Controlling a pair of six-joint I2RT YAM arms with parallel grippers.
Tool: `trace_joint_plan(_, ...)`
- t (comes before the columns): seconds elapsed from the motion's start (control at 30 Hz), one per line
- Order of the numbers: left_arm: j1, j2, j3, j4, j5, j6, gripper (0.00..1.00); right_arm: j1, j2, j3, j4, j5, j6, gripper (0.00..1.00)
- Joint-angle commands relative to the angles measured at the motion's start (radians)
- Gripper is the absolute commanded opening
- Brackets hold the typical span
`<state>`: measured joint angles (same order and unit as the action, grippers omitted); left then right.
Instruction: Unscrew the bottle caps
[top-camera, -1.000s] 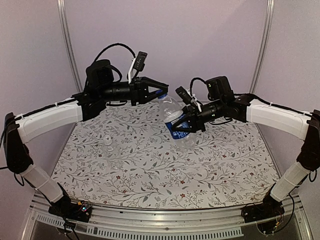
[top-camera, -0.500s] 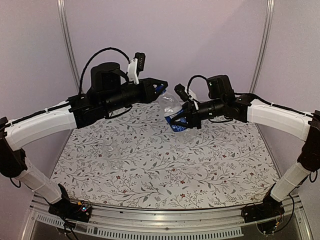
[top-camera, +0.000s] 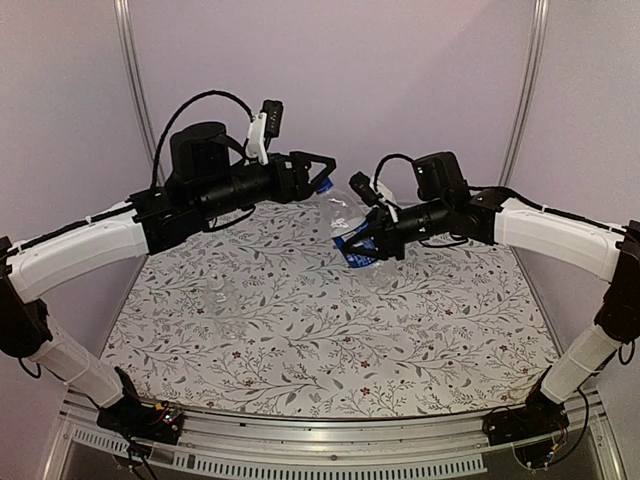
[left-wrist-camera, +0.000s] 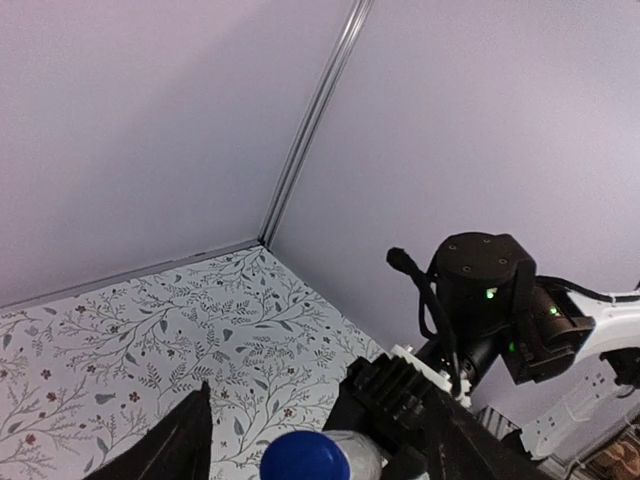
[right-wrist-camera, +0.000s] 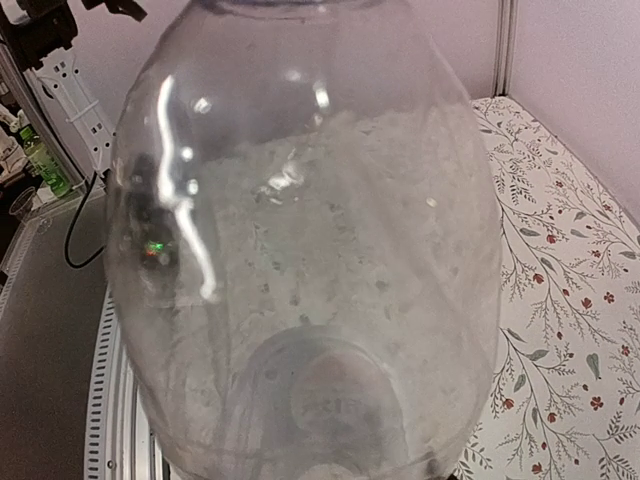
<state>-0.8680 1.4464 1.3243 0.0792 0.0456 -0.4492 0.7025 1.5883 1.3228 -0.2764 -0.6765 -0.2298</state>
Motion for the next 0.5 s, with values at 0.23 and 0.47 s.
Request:
trace_joint_plan(0.23, 0.107, -0.051, -0.024, 0.125, 0.465, 0.112, 0.83, -0.001, 0.007, 0.009, -0.027, -0.232, -0.042, 0.38)
trace_joint_plan(0.47, 0.113, -0.031, -0.032, 0.155, 0.62, 0.139, 0.83, -0.003, 0.007, 0.011, -0.014, -0.279, -0.027, 0.41)
